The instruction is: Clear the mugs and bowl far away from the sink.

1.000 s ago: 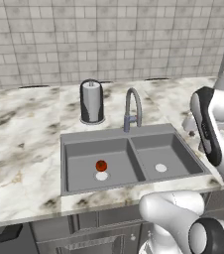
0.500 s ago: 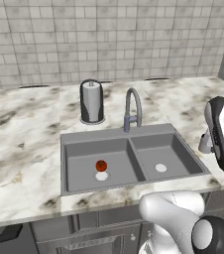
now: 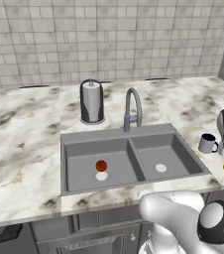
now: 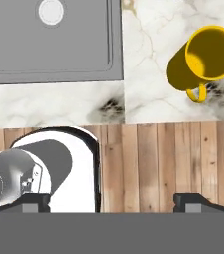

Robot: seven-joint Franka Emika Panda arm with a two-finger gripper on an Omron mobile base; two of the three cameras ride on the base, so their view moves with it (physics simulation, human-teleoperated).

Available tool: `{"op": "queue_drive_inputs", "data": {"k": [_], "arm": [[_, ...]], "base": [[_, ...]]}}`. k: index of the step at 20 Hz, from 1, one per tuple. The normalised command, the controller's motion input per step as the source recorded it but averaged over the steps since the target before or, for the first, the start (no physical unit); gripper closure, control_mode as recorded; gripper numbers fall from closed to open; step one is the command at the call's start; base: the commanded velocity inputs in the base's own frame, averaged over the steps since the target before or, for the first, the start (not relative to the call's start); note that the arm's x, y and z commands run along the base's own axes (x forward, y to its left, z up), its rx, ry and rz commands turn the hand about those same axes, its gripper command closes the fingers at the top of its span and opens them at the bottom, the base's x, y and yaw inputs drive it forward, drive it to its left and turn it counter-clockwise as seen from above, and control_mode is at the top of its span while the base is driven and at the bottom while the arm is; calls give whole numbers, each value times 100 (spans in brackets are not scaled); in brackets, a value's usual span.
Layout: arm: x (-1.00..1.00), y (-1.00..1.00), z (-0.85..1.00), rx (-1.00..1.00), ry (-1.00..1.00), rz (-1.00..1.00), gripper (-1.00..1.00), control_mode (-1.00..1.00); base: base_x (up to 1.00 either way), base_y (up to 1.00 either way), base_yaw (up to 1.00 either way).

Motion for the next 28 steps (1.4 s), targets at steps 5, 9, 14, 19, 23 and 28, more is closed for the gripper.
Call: {"op": "queue_drive_inputs", "data": {"k": [5,9,14,19,23,28], "arm": [[0,-56,-30,0,0,0,-100,-100],[3,-54,-5,0,0,1,-100,-100],[14,-31,-17,0,0,0,-100,-100],[29,-16,-26,0,0,0,-100,-100],[28,-21,-29,0,0,1,-100,-100],[20,-23,-40,0,0,2,-100,-100]], "base": [[0,0,0],[0,0,0],[0,0,0],[0,0,0],[0,0,0],[0,0,0]]}}
